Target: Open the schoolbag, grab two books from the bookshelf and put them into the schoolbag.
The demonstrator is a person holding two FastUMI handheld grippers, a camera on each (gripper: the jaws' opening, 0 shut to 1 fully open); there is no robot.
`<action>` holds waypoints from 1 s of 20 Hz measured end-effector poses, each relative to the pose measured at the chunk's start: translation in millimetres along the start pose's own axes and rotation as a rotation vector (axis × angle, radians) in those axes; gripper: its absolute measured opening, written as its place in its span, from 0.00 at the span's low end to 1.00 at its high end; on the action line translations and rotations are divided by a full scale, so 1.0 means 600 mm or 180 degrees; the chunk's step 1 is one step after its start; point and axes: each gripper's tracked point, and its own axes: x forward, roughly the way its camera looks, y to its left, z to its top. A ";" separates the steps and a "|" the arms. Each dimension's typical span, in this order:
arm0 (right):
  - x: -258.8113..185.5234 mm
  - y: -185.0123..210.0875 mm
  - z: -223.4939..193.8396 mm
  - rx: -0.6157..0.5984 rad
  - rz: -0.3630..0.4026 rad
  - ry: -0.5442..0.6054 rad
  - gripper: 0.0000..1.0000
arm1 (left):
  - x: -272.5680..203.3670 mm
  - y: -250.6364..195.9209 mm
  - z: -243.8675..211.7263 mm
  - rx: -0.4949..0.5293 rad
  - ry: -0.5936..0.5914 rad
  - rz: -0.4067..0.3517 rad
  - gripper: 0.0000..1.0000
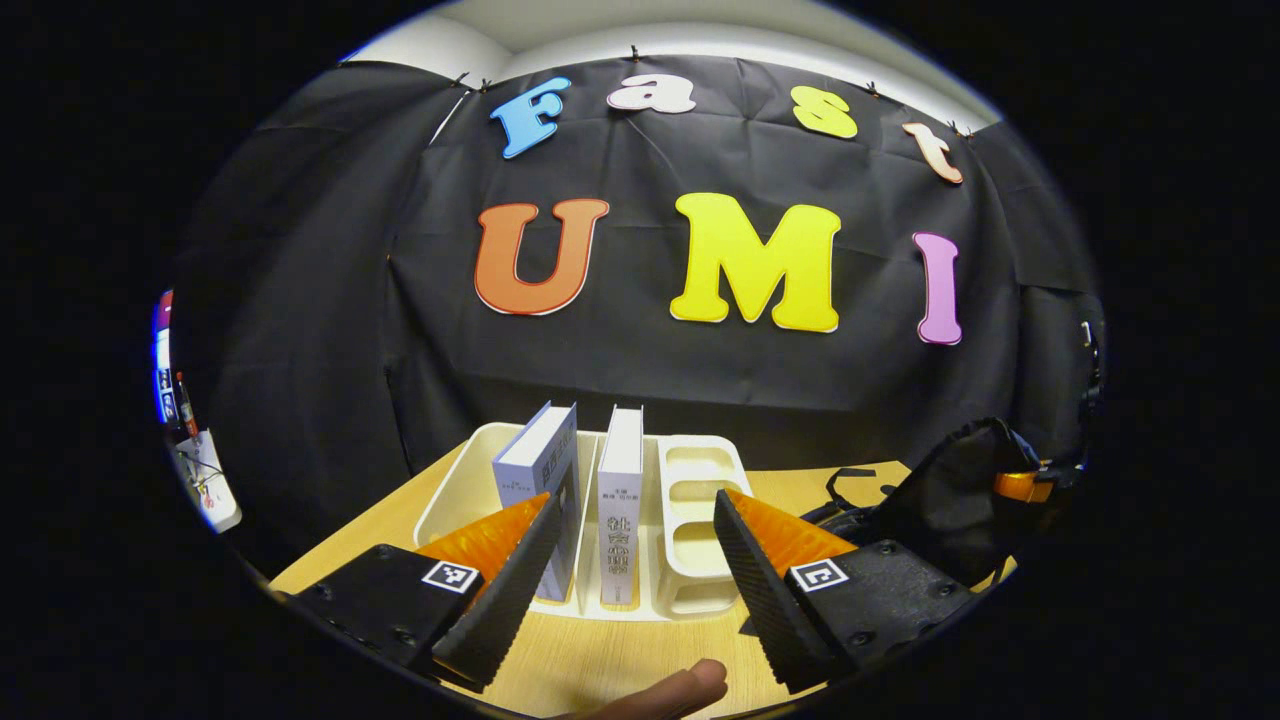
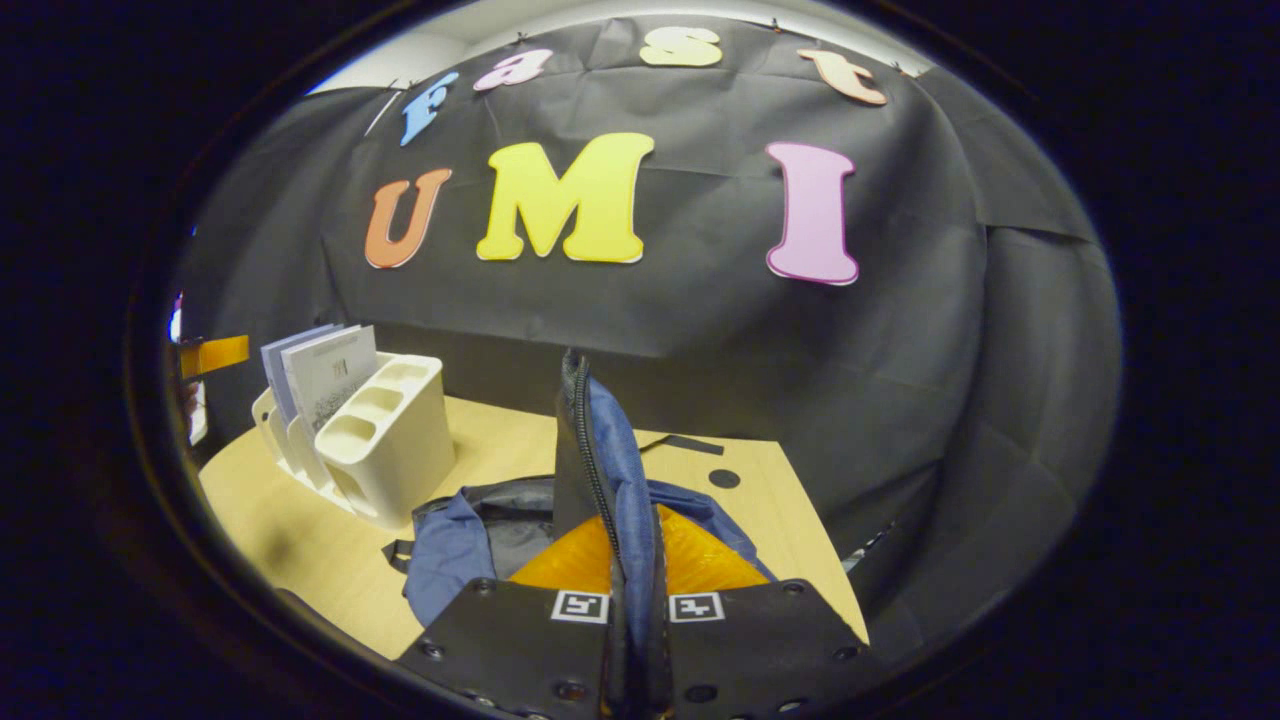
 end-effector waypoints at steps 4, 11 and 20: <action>0.003 -0.032 0.001 0.0077 -0.0004 -0.0009 0.07 | 0.044 0.001 0.037 -0.0005 0.0066 0.0066 0.97; 0.009 -0.040 -0.012 0.0070 0.0038 0.0015 0.07 | 0.133 -0.004 0.049 0.0027 0.0490 0.0039 0.96; 0.006 -0.042 -0.013 0.0055 0.0053 -0.0059 0.07 | 0.224 0.022 0.014 0.0377 0.1157 0.0125 0.94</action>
